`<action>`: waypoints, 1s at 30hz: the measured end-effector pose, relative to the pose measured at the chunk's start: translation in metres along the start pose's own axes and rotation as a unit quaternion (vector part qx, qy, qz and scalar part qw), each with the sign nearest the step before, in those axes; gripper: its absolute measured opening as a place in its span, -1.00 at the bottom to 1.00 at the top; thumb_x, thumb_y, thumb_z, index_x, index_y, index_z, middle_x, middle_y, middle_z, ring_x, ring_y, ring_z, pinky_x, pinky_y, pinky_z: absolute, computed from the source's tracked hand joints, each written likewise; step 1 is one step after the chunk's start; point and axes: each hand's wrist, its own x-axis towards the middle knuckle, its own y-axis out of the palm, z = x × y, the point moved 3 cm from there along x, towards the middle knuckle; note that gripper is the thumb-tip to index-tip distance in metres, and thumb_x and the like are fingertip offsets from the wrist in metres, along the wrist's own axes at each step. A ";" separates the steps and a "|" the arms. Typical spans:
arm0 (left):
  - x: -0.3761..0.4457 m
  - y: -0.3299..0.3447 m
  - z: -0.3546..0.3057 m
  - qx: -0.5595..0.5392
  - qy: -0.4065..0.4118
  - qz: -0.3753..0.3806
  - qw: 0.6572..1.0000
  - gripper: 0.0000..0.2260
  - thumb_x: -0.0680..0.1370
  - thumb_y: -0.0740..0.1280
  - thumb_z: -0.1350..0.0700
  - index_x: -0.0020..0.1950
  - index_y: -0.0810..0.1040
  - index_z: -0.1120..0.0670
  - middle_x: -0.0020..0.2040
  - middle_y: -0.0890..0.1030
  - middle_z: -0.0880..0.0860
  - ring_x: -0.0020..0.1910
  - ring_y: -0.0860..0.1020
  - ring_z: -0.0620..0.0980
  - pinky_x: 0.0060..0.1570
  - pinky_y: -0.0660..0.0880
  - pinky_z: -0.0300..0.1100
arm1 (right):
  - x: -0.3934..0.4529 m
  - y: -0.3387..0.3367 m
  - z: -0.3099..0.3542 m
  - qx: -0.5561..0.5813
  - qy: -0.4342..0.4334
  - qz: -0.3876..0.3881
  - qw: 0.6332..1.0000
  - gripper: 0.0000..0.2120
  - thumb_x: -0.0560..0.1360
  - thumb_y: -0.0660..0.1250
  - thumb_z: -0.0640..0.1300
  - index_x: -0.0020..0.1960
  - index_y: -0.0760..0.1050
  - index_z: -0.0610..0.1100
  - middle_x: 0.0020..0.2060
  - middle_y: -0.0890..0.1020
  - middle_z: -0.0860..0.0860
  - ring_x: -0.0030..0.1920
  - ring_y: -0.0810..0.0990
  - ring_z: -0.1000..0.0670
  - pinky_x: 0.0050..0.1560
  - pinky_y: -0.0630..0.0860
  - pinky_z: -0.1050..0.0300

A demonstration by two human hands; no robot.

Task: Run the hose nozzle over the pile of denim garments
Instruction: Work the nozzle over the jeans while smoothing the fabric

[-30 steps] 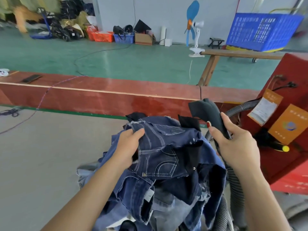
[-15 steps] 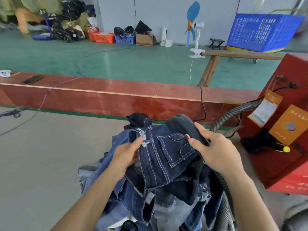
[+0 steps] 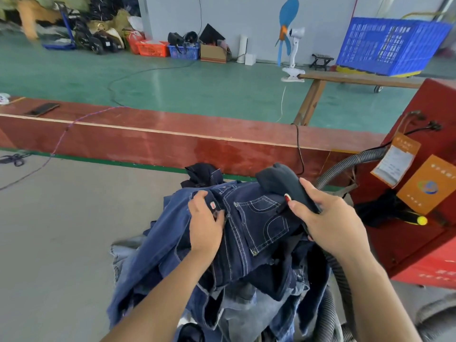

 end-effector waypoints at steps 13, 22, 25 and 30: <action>0.006 0.013 0.047 0.187 0.048 0.234 0.953 -0.24 0.42 0.27 -0.41 0.52 0.17 -0.12 0.55 0.11 -0.17 0.56 -0.08 -0.12 0.38 -0.28 0.35 | -0.010 0.015 0.019 -0.007 -0.060 0.056 0.997 -0.49 0.46 0.30 0.27 0.38 0.25 0.42 -0.31 0.59 0.27 -0.28 0.60 0.12 -0.23 0.50 0.15; -0.022 0.010 0.066 0.079 -0.058 0.195 0.976 0.12 0.21 0.43 -0.42 0.58 -0.12 -0.14 0.55 -0.18 -0.27 0.51 -0.36 -0.12 0.39 -0.36 0.25 | -0.021 0.028 0.029 -0.112 -0.077 0.103 0.985 -0.49 0.46 0.22 0.33 0.37 0.15 0.51 -0.15 0.63 0.23 -0.17 0.60 0.11 -0.23 0.46 0.18; -0.026 0.011 0.068 0.109 -0.064 0.212 0.969 0.16 0.18 0.40 -0.46 0.56 -0.20 -0.17 0.53 -0.26 -0.29 0.50 -0.39 -0.07 0.39 -0.33 0.27 | -0.026 0.032 0.036 -0.127 -0.089 0.112 0.982 -0.48 0.48 0.20 0.33 0.38 0.12 0.50 -0.18 0.61 0.26 -0.28 0.55 0.23 -0.34 0.42 0.31; -0.015 0.006 0.071 0.069 -0.081 0.316 0.943 0.25 0.11 0.50 -0.40 0.54 -0.26 -0.21 0.53 -0.30 -0.27 0.55 -0.25 -0.04 0.44 -0.14 0.31 | -0.039 0.042 0.040 -0.162 -0.114 0.136 0.971 -0.49 0.50 0.17 0.32 0.42 0.11 0.46 -0.10 0.59 0.26 -0.18 0.55 0.16 -0.27 0.42 0.27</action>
